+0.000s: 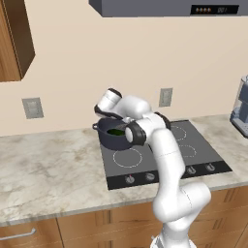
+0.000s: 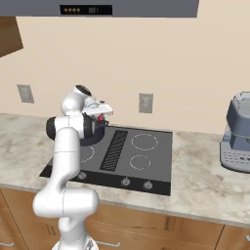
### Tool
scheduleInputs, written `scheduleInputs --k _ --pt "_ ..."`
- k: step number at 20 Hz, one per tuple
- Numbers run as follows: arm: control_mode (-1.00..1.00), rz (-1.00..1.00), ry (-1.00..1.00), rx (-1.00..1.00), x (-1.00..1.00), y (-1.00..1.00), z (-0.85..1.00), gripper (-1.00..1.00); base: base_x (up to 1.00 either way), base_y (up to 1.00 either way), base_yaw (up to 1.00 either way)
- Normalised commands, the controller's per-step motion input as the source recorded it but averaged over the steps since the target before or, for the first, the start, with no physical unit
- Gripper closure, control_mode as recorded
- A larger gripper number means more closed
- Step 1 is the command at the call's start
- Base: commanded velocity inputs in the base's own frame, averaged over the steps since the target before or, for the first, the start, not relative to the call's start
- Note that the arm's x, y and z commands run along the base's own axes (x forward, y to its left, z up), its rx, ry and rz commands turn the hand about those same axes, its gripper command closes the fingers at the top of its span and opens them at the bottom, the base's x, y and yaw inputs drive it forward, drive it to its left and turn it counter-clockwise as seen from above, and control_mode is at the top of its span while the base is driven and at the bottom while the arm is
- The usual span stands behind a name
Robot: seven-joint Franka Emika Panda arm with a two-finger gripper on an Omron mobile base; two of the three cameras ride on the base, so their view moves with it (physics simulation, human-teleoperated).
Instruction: Put the lime and cucumber in the pot. Retrieve the spatula and lightly stir the vegetables in the pot.
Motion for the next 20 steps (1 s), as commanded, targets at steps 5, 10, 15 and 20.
scheduleInputs --k 5,10,15,20 --pt "-1.00 0.00 0.03 0.00 -0.23 0.03 0.33 1.00 0.00 0.00 0.00" --pt "-1.00 0.06 0.14 0.00 -0.75 0.03 0.02 1.00 0.00 0.00 0.00" --pt "-1.00 0.18 -0.15 0.02 -0.32 0.08 0.24 1.00 0.00 0.00 0.00" --pt "-1.00 0.16 -0.06 0.01 -0.12 0.00 0.43 1.00 0.00 0.00 0.00"
